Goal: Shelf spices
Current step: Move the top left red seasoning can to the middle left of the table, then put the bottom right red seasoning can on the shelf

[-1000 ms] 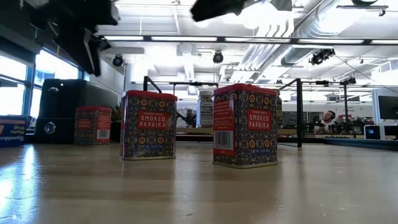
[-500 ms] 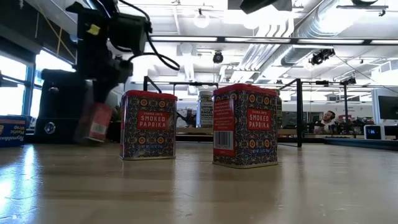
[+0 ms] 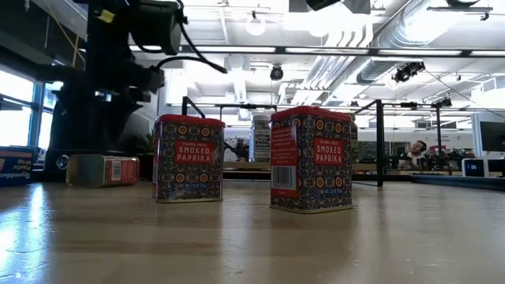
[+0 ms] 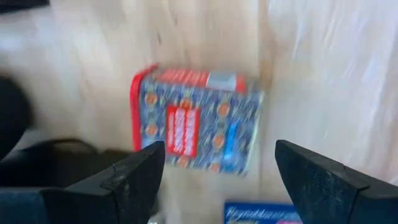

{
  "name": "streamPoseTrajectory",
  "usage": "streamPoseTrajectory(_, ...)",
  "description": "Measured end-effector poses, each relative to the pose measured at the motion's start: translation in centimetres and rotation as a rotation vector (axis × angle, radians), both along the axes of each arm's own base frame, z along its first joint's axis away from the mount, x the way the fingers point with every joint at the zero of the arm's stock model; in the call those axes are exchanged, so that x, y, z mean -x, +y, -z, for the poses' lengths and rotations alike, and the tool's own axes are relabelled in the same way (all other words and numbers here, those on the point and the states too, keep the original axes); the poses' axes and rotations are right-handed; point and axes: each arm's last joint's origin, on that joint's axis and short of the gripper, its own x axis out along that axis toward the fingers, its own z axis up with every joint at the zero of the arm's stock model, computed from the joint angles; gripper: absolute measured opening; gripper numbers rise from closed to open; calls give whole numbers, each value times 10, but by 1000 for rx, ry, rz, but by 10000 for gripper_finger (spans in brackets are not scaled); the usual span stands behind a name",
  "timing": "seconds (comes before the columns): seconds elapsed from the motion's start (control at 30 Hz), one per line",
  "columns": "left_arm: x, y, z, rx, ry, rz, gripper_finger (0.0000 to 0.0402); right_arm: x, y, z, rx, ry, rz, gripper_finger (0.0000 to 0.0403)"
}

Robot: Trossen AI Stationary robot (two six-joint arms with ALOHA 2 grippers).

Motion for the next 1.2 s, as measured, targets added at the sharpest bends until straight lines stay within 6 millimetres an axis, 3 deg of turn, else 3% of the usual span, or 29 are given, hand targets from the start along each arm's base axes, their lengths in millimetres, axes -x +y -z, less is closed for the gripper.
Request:
streamPoseTrajectory(0.17,-4,5,8,83,-28,-93,294,0,0,0,-3,-2,2,103)
streamPoseTrajectory(0.37,-10,-5,26,223,-80,-157,274,0,1,1,-11,-6,10,103)
streamPoseTrajectory(0.5,-21,-20,10,292,-171,-146,263,0,0,2,-9,-5,11,103)
streamPoseTrajectory(0.6,-28,-27,-20,305,-304,-102,259,0,0,1,8,-5,14,103)
streamPoseTrajectory(0.67,-28,-28,-28,273,-341,-65,259,-1,-1,2,3,-9,22,103)
streamPoseTrajectory(0.93,-22,1,-14,243,-247,-91,259,-9,-8,7,-25,-38,85,103)
streamPoseTrajectory(1.07,-20,-1,-20,300,-275,-144,259,-27,-24,26,-13,123,30,103)
streamPoseTrajectory(1.2,-19,-21,-32,223,-370,-173,259,-40,-51,36,-145,395,-223,111)
